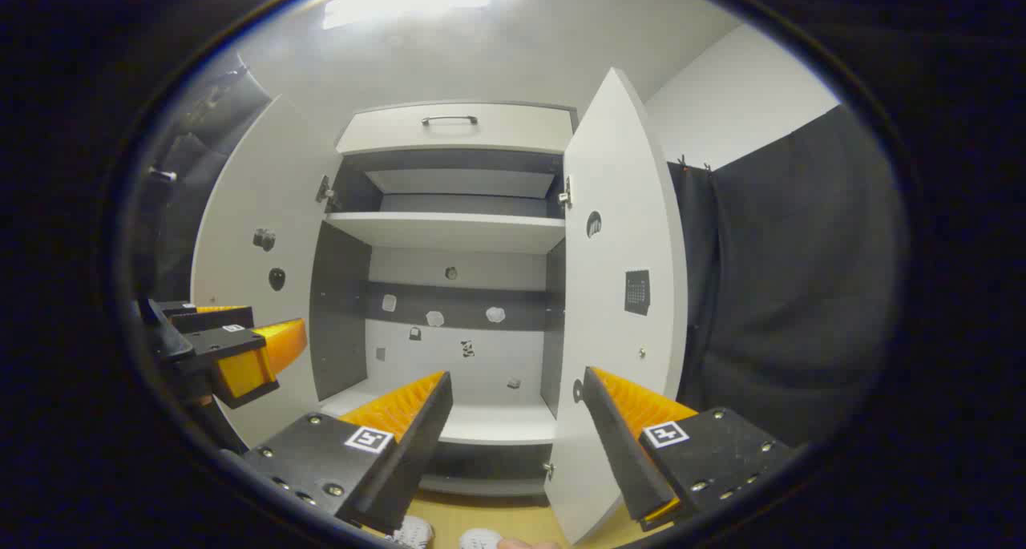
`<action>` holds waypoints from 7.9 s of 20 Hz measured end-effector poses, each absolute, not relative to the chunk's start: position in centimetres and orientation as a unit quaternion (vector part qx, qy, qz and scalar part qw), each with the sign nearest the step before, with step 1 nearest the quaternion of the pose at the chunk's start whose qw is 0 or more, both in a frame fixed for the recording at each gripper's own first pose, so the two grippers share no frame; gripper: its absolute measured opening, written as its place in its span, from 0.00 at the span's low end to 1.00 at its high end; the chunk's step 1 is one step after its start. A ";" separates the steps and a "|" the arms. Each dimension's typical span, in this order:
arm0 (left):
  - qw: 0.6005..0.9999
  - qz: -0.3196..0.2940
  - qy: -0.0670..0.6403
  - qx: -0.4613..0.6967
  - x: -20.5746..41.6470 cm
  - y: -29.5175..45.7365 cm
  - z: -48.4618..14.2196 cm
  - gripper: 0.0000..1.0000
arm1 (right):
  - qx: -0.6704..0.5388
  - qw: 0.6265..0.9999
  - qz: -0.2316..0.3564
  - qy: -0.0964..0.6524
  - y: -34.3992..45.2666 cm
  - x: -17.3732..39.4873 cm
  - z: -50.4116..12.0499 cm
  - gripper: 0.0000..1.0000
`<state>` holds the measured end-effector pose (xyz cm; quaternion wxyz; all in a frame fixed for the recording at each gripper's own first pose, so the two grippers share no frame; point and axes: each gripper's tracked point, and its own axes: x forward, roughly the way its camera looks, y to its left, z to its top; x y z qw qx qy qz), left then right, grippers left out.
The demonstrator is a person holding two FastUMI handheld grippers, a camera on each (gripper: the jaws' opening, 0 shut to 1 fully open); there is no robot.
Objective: Grab one shoe with the right hand and put it into the shoe cabinet, grab the other shoe with the left hand and put it into the shoe cabinet; then close the right door with the right hand and the left door with the left hand.
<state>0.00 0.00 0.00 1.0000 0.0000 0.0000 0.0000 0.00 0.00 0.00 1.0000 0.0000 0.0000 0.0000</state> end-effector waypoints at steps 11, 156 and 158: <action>0.999 0.011 0.020 -0.026 -0.9 0.5 -0.7 0.98 | -0.014 1.000 0.016 0.013 0.4 -0.5 -0.8 0.94; 0.873 -0.096 0.471 -0.079 -11.0 -1.7 -38.4 0.95 | 0.065 0.973 0.181 0.126 8.1 6.8 -0.3 0.90; 0.854 -0.097 0.505 -0.075 -11.5 -1.7 -41.7 0.93 | 0.059 0.975 0.179 0.114 7.8 6.1 0.3 0.90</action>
